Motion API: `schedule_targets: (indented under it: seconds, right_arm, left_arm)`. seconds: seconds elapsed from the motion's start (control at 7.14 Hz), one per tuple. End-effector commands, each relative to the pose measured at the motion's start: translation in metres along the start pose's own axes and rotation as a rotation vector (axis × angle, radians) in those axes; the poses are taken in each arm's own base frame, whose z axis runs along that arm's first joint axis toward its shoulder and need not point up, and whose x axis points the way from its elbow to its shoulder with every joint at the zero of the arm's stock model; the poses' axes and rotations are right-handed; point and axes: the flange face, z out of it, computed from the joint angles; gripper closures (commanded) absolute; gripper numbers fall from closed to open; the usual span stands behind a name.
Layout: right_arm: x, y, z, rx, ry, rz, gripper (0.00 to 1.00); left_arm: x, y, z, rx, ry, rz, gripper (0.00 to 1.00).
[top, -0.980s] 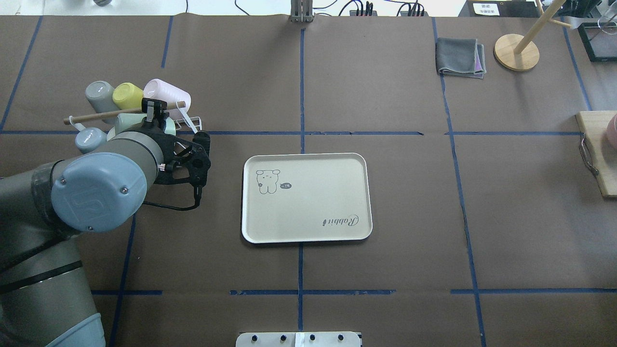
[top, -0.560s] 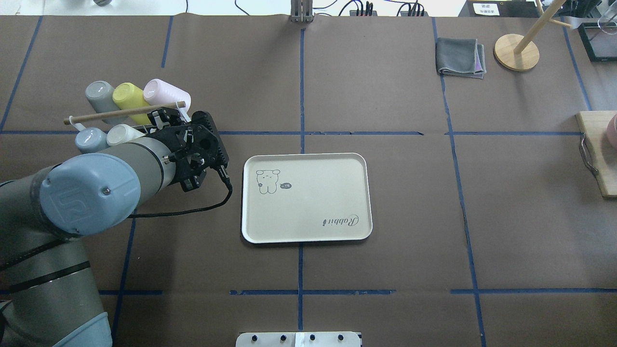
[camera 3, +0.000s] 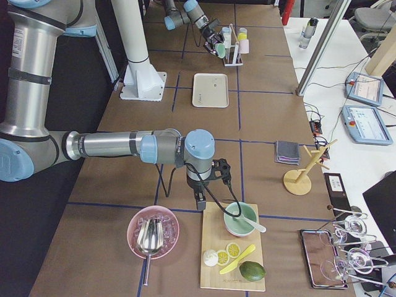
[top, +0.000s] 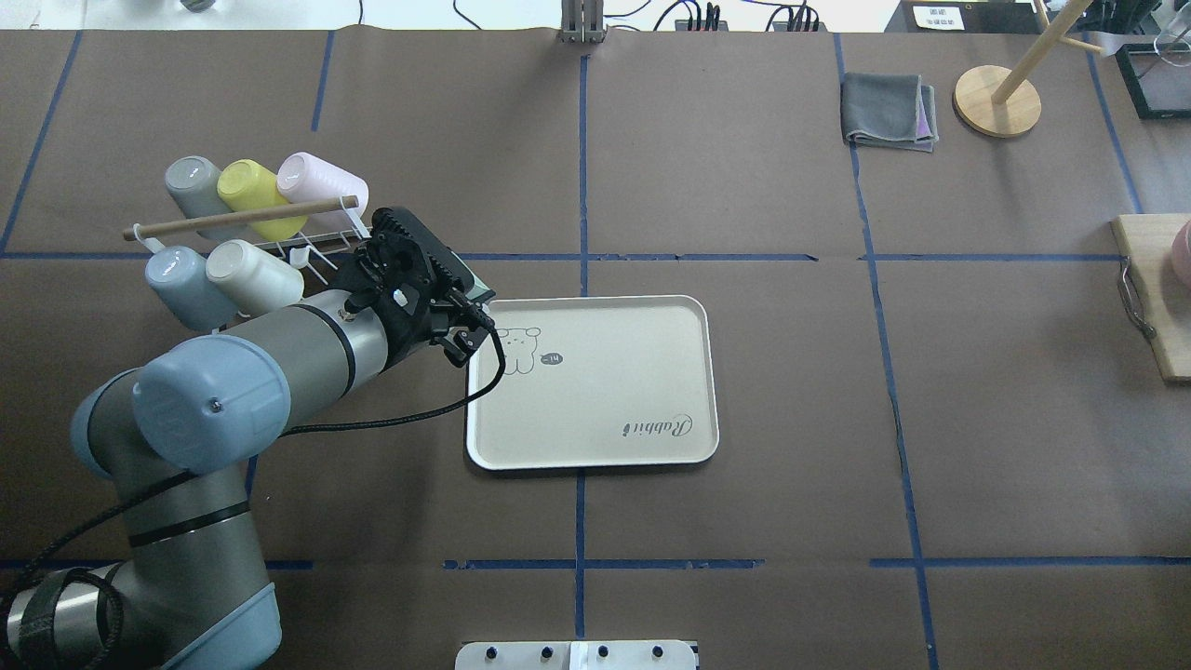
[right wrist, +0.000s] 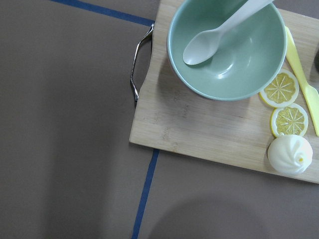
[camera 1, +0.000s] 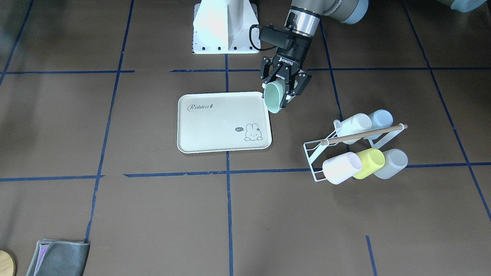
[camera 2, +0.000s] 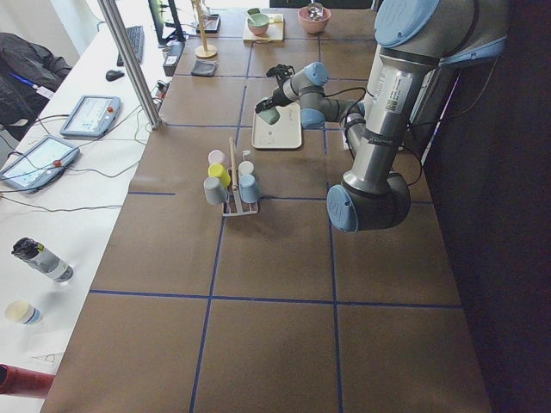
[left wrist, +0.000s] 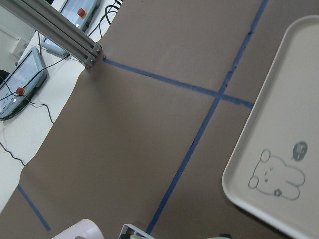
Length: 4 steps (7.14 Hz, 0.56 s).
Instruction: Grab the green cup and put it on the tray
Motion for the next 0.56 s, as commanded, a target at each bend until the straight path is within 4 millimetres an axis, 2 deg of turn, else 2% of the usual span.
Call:
schedule_targets:
  seconds: [0.0, 0.14, 0.28, 0.42]
  right_arm:
    - [0.000, 0.000, 0.000, 0.000, 0.000, 0.001, 0.00]
    - [0.000, 0.000, 0.000, 0.000, 0.000, 0.001, 0.00]
    - [0.000, 0.000, 0.000, 0.000, 0.000, 0.001, 0.00]
    - [0.000, 0.000, 0.001, -0.001, -0.002, 0.002, 0.00]
  left_arm:
    - [0.003, 0.027, 0.028, 0.100, 0.066, -0.087, 0.39]
    - [0.013, 0.035, 0.041, 0.100, 0.078, -0.092, 0.43]
    - [0.027, 0.037, 0.052, 0.125, 0.066, -0.097, 0.33]
    - [0.044, 0.041, 0.074, 0.149, 0.057, -0.104, 0.32]
